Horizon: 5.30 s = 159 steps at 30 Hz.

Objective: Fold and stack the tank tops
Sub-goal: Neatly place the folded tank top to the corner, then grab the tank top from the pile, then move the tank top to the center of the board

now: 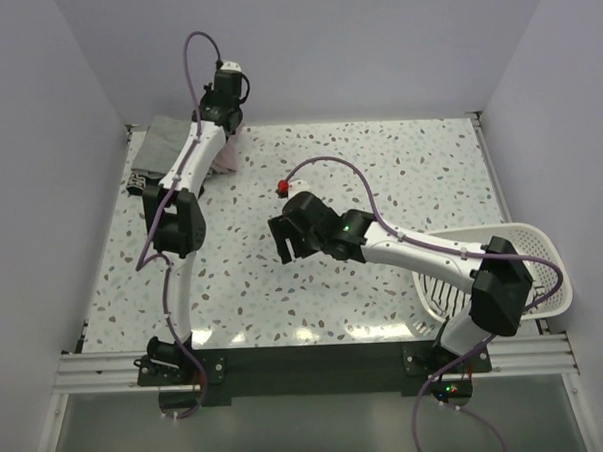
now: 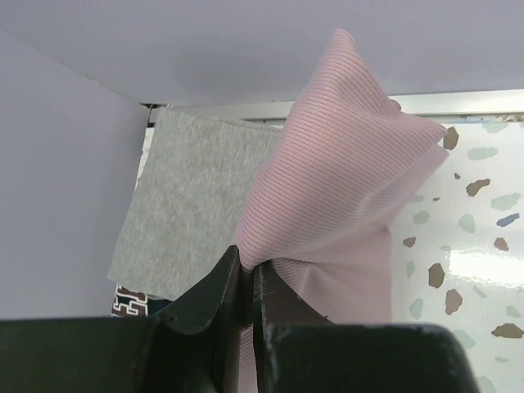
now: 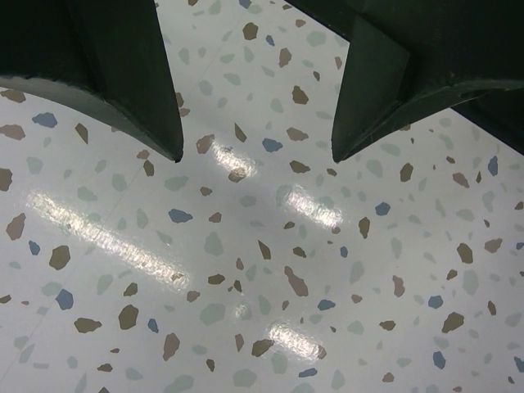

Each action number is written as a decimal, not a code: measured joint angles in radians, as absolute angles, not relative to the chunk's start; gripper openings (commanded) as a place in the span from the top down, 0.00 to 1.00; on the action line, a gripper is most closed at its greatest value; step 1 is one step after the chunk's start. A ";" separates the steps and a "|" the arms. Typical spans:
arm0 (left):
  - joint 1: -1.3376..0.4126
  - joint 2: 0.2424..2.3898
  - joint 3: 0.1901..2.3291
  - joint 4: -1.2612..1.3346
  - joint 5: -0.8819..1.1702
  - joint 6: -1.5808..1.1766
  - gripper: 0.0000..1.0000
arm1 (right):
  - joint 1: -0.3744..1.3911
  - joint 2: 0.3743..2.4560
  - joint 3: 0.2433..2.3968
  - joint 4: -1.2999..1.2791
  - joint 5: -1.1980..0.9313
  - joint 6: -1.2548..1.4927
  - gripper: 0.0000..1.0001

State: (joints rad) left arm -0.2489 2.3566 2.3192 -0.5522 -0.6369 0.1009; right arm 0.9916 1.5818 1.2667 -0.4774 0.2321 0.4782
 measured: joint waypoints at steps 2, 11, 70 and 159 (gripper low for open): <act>-0.249 2.356 2.326 -0.547 -0.620 0.101 1.00 | 0.992 1.583 1.271 -0.477 0.226 0.479 0.24; -0.248 2.356 2.326 -0.545 -0.572 0.100 1.00 | 0.992 1.584 1.275 -0.471 0.218 0.479 0.24; -0.084 1.781 1.608 -0.372 -0.200 -0.431 0.46 | 0.991 1.599 1.297 -0.530 0.322 0.498 0.22; -0.670 0.844 1.032 -0.532 -0.296 -0.558 0.32 | 0.889 1.637 1.762 -0.596 0.227 0.531 1.00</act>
State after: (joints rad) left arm -0.6697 0.8436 1.0321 -0.5323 -0.2962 -0.5575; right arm 0.8886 1.6375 1.7622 -0.5964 0.2268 0.5308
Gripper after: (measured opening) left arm 0.674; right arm 0.026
